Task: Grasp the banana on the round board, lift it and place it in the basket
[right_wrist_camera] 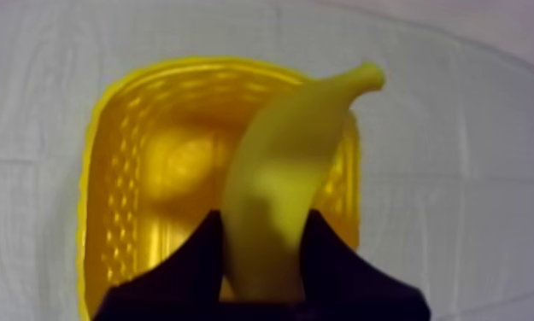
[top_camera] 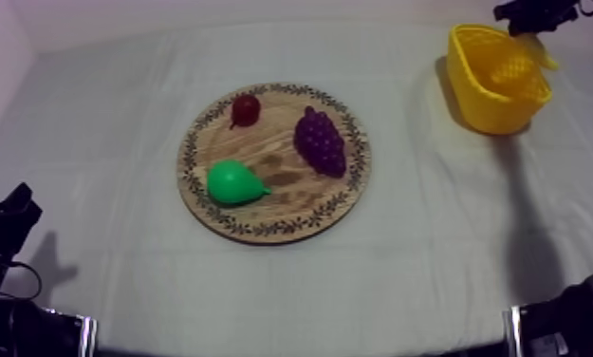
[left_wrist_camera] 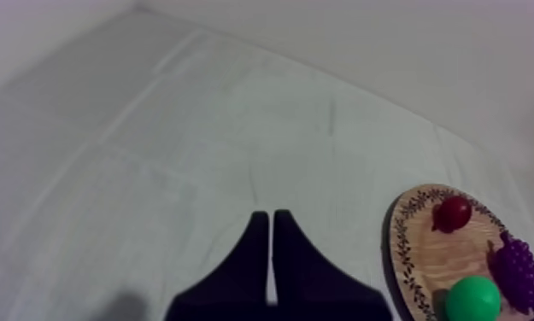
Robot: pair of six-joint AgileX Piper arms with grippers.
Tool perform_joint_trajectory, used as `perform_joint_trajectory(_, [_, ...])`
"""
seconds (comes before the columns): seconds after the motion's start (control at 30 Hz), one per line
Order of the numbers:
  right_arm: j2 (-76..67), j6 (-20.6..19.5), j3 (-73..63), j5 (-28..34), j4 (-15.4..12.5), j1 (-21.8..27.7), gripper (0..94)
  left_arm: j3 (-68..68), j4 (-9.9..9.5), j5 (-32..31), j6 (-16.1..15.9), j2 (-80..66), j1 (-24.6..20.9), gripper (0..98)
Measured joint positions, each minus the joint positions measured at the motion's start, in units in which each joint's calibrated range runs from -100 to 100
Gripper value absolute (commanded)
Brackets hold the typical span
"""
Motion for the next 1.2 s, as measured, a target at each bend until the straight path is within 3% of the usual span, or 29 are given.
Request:
perform_joint_trajectory(0.1, [2.4,1.9,0.1,-1.2,-1.4,0.0,16.8,0.0,0.00,0.0,0.0,0.0,0.0,0.1])
perform_joint_trajectory(0.23, [5.4,3.3,-0.3,-3.0,-2.3,-0.1,32.7,0.0,0.00,0.0,0.0,0.0,0.0,0.1])
perform_joint_trajectory(0.4, [8.5,3.5,-0.5,-3.5,-2.0,-0.3,59.8,0.0,0.00,0.0,0.0,0.0,0.0,0.1])
perform_joint_trajectory(0.53, [9.3,2.9,-0.5,-3.8,-1.8,-0.4,66.6,0.0,0.00,0.0,0.0,0.0,0.0,0.1])
perform_joint_trajectory(0.63, [7.8,3.0,-0.6,-4.0,-2.4,-0.3,61.8,0.0,0.00,0.0,0.0,0.0,0.0,0.1])
perform_joint_trajectory(0.8, [1.8,4.5,2.3,-7.0,-5.4,0.9,33.3,0.0,0.00,0.0,0.0,0.0,0.0,0.1])
perform_joint_trajectory(0.9, [-3.9,4.9,6.8,-12.4,-7.5,1.7,20.6,0.0,0.00,0.0,0.0,0.0,0.0,0.1])
perform_joint_trajectory(1.2, [-27.5,6.3,30.3,-33.1,-12.6,1.3,7.7,0.0,0.00,0.0,0.0,0.0,0.0,0.1])
